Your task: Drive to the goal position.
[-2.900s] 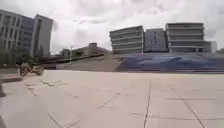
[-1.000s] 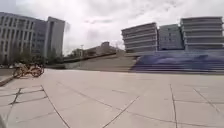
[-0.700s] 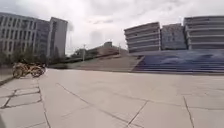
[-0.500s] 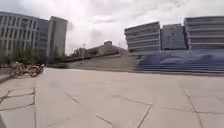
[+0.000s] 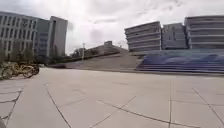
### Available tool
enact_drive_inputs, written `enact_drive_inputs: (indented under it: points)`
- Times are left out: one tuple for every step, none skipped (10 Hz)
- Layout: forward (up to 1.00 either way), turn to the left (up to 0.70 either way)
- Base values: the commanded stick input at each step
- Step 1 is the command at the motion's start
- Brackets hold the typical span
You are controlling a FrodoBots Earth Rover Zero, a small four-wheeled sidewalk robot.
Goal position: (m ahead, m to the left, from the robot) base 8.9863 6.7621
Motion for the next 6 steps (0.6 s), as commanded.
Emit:
enact_drive_inputs:
  points:
    - [1.00, 0.18]
    - [1.00, 0.06]
    - [1.00, 0.04]
    - [1.00, 0.04]
    - [1.00, 0.03]
    - [1.00, 0.03]
